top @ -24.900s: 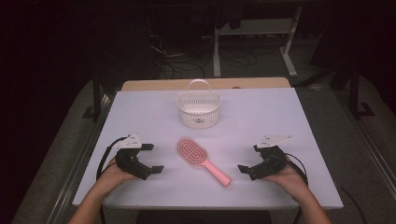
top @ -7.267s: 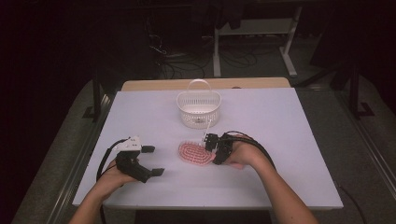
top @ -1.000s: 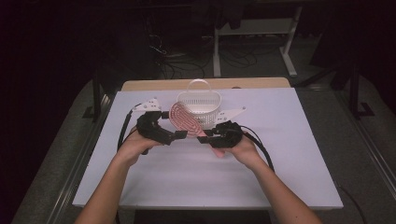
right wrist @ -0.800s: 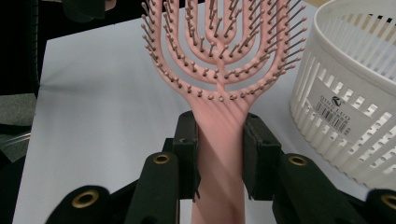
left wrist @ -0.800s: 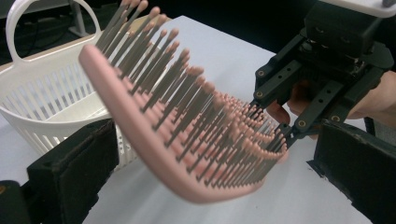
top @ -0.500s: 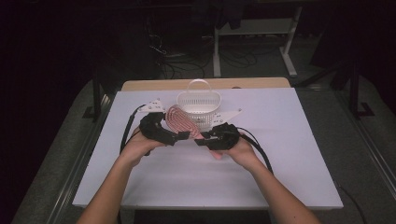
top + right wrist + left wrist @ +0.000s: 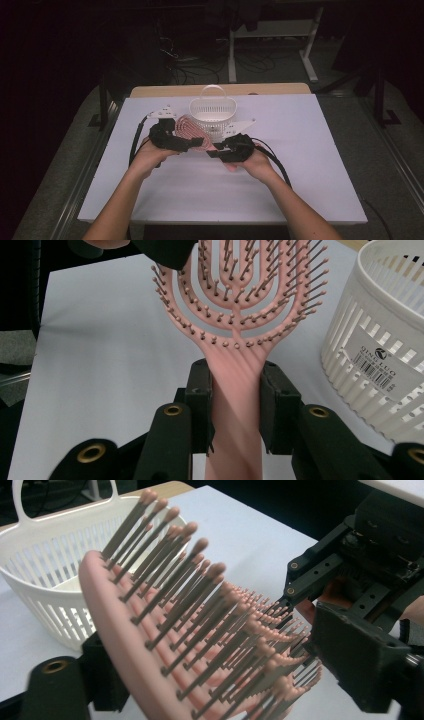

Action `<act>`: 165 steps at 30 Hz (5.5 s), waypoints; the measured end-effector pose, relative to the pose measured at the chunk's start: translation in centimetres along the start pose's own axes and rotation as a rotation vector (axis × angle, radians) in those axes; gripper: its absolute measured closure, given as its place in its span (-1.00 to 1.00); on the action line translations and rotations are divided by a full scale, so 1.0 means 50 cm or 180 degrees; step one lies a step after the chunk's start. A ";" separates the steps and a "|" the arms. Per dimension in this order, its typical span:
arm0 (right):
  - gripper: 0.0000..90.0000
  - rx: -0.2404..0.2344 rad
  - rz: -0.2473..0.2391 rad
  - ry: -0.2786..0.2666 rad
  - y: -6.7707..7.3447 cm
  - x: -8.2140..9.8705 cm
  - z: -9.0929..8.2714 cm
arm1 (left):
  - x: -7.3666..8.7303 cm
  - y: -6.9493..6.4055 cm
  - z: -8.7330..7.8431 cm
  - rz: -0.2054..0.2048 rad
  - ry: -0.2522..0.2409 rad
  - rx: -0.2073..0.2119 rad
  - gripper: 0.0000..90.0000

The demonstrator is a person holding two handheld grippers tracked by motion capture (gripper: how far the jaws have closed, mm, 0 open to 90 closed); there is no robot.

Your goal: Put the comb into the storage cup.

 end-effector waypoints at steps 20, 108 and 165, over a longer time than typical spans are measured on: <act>0.53 0.0110 -0.0069 0.0051 0.009 0.002 0.010 | -0.001 0.008 -0.003 -0.0225 0.0056 0.0074 -0.12; -0.96 0.0258 0.0457 0.0154 -0.012 0.040 -0.017 | -0.019 0.021 -0.067 -0.0281 -0.0349 0.0096 0.45; -0.98 0.0649 0.0810 -0.0009 0.029 0.245 -0.188 | -0.041 0.053 -0.123 -0.0280 -0.0448 0.0060 0.45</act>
Point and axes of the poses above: each handheld gripper's, and its own axes: z roughly forward along the jaws, x roughly out of its underside, y roughly to its left, the point moved 2 cm from there along z, roughly forward along the jaws, and after that the axes turned 6 degrees about -z, right-handed, at the moved point
